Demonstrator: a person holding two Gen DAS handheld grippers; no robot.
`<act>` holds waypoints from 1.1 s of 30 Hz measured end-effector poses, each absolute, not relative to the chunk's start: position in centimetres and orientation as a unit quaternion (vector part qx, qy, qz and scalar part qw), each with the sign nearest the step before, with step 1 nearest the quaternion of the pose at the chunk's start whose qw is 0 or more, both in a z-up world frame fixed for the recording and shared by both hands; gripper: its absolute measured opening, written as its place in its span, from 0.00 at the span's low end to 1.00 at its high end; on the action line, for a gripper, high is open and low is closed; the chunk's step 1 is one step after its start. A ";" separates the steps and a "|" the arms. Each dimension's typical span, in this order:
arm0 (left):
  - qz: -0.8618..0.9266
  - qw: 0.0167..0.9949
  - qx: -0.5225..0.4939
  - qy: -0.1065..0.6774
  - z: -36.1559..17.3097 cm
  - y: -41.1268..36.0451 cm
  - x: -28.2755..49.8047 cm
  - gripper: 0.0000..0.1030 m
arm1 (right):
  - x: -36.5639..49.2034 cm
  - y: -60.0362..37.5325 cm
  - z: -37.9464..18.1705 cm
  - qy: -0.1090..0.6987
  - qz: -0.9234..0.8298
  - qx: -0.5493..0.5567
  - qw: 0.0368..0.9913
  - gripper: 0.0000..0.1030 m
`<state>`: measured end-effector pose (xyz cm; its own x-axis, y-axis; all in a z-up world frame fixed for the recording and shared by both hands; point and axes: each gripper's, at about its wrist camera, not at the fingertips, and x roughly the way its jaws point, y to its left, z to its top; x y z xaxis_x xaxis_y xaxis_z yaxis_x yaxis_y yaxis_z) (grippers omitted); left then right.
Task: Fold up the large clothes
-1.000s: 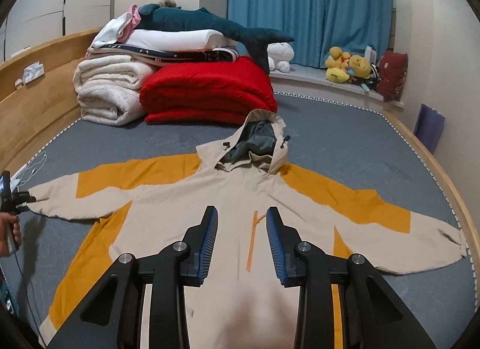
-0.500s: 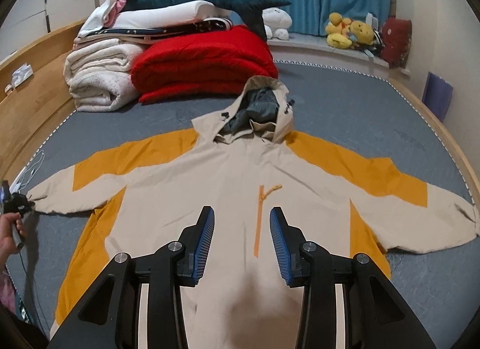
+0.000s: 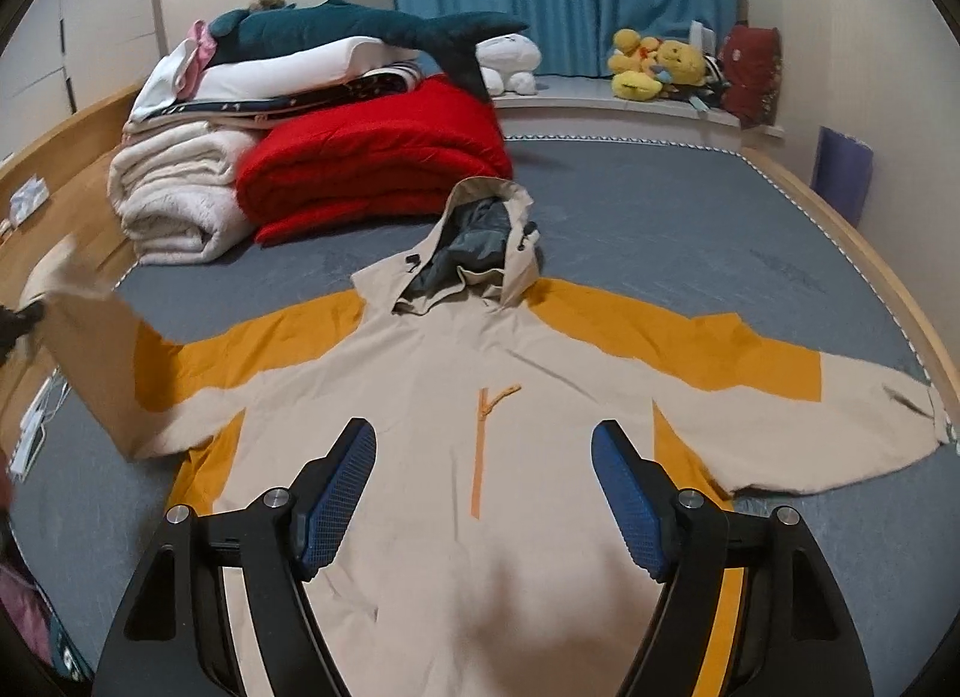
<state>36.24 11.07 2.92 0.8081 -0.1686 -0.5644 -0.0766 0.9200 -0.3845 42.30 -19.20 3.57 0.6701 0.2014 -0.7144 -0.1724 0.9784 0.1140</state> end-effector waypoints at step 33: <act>0.068 0.866 -0.202 0.452 -4.1 21.4 38.0 0.18 | 51.1 -18.4 -15.1 0.591 0.100 0.235 0.765 0.36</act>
<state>38.02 21.42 -4.15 0.5827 -0.0643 -0.8101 -0.3011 0.9089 -0.2887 51.08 -18.44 -15.10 0.2804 0.4313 -0.8576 0.1259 0.8692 0.4782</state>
